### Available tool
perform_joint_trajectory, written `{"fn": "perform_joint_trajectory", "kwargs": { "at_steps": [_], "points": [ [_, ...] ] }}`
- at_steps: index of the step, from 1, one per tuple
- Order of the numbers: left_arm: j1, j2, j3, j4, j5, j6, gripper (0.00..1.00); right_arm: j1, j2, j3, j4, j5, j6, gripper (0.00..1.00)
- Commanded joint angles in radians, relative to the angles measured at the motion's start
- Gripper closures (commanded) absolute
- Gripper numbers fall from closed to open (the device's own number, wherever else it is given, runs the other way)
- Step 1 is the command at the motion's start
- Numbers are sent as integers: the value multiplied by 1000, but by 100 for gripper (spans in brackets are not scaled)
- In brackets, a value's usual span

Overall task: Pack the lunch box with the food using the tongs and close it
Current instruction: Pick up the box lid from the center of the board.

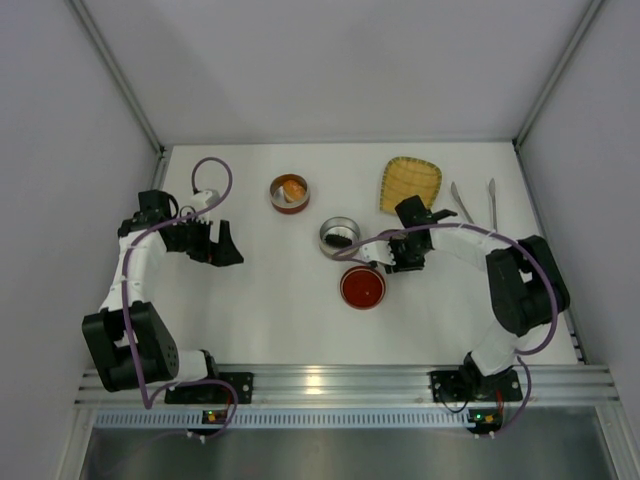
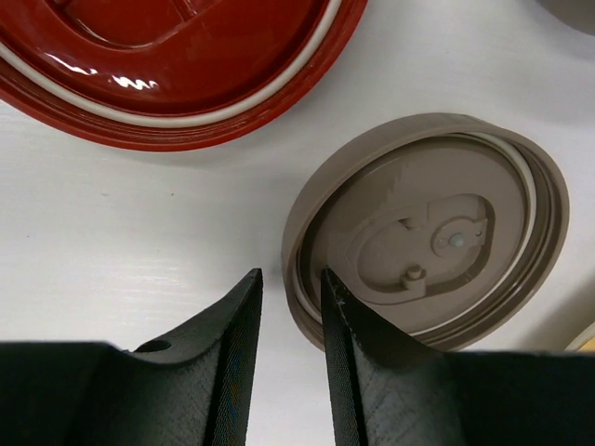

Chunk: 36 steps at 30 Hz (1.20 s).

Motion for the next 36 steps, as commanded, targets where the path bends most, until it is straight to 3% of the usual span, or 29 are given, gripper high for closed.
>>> {"fn": "perform_joint_trajectory", "kwargs": {
  "at_steps": [1, 14, 20, 22, 24, 28, 32, 36],
  "points": [
    [1, -22, -2, 30, 20, 1, 2, 29, -9, -46, -48, -52, 11, 69],
    [1, -13, 12, 32, 15, -7, 2, 29, 3, -62, -37, -51, 24, 72],
    [1, -13, 10, 34, 13, -8, 2, 31, 28, -68, -11, -38, 40, 86],
    [3, -11, 15, 34, 15, -10, 2, 29, 26, -71, -13, -40, 50, 100],
    [3, -11, 20, 27, 23, -11, 2, 29, 6, -56, -29, -43, 80, 100],
    [1, -29, 49, 4, 46, 3, 2, 3, -83, 77, -245, -193, 152, 100],
    [3, -63, 70, 11, 70, -4, 2, -96, -117, 312, -494, -457, 208, 100],
    [1, -95, 72, 17, 139, -11, 1, -166, -98, 467, -704, -844, 223, 100]
  ]
}}
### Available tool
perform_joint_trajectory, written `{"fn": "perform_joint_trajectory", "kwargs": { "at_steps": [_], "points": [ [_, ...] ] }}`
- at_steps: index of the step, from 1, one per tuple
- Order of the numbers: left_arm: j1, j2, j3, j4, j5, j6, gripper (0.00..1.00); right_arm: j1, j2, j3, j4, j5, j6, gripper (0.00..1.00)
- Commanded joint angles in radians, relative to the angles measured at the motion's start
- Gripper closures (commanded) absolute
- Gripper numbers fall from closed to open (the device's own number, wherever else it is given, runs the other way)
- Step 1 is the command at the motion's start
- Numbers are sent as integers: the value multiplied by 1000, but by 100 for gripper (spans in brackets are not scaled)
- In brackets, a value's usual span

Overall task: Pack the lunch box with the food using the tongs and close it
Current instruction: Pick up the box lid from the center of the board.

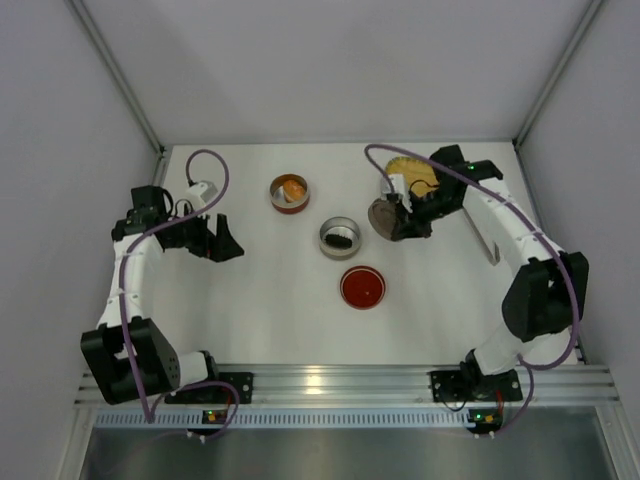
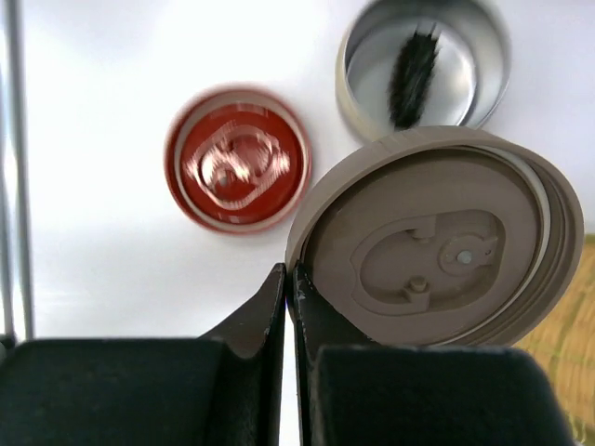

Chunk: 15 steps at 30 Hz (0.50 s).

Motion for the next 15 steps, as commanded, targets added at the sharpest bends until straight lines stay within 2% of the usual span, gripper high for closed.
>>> {"fn": "perform_joint_trajectory", "kwargs": {
  "at_steps": [1, 3, 5, 8, 11, 12, 14, 15],
  "points": [
    [0, -64, 32, 27, 120, -4, 1, -49, -46, 90, -301, -434, 5, 100],
    [-16, -92, 11, 42, 154, -5, 2, -55, -24, 96, -398, -576, -28, 100],
    [-33, -141, -28, 85, 215, -16, 2, -63, -16, 73, -398, -658, 11, 100],
    [-121, -219, -69, 180, 249, -72, 2, -64, -4, 67, -400, -757, 22, 100],
    [-290, -282, -146, 325, 137, -178, 3, -66, 8, 88, -400, -774, 20, 100],
    [-377, -322, -191, 355, 101, -192, 3, -66, 11, 93, -398, -766, 23, 100],
    [-448, -359, -244, 435, -15, -258, 4, -66, 11, 101, -398, -763, 28, 100],
    [-482, -389, -273, 535, -38, -289, 5, -64, 7, 99, -398, -758, 28, 100]
  ]
}}
